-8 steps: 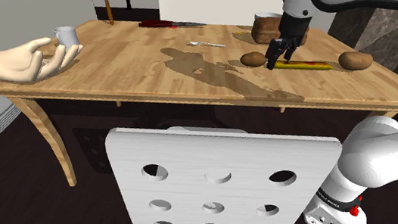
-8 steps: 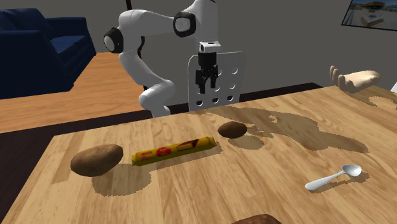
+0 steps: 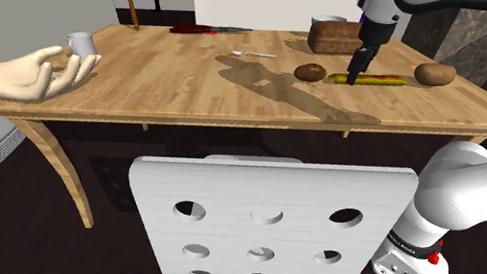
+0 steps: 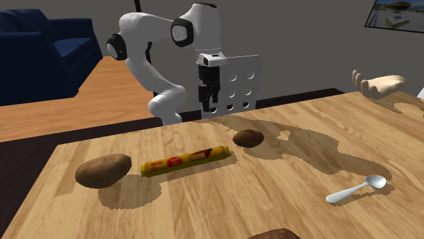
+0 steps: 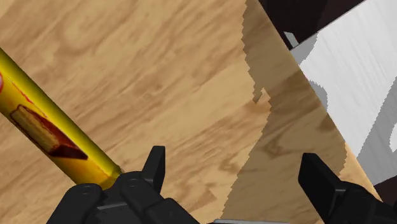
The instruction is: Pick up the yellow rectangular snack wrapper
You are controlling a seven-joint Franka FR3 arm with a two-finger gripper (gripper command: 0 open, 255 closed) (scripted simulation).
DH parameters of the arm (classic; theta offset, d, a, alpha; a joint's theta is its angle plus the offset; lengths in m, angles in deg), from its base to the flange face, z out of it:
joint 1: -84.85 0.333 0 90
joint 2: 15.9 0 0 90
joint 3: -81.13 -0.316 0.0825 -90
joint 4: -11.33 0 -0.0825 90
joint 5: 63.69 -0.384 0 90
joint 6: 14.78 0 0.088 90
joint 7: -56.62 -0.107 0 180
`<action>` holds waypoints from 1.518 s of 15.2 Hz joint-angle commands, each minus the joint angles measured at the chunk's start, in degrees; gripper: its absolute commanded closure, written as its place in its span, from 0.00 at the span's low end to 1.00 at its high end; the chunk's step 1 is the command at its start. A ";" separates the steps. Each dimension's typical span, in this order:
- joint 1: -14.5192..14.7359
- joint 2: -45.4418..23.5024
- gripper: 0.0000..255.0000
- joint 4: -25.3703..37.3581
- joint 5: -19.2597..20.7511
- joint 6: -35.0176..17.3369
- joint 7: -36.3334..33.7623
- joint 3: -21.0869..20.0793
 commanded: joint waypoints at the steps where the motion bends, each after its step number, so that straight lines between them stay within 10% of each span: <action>1: 0.43 -0.96 0.00 0.73 1.90 -0.25 6.78 4.05; 15: 10.60 -22.30 0.00 17.66 5.21 -4.47 51.58 32.68; 23: 10.89 -23.74 0.00 13.48 5.36 -9.99 52.95 34.98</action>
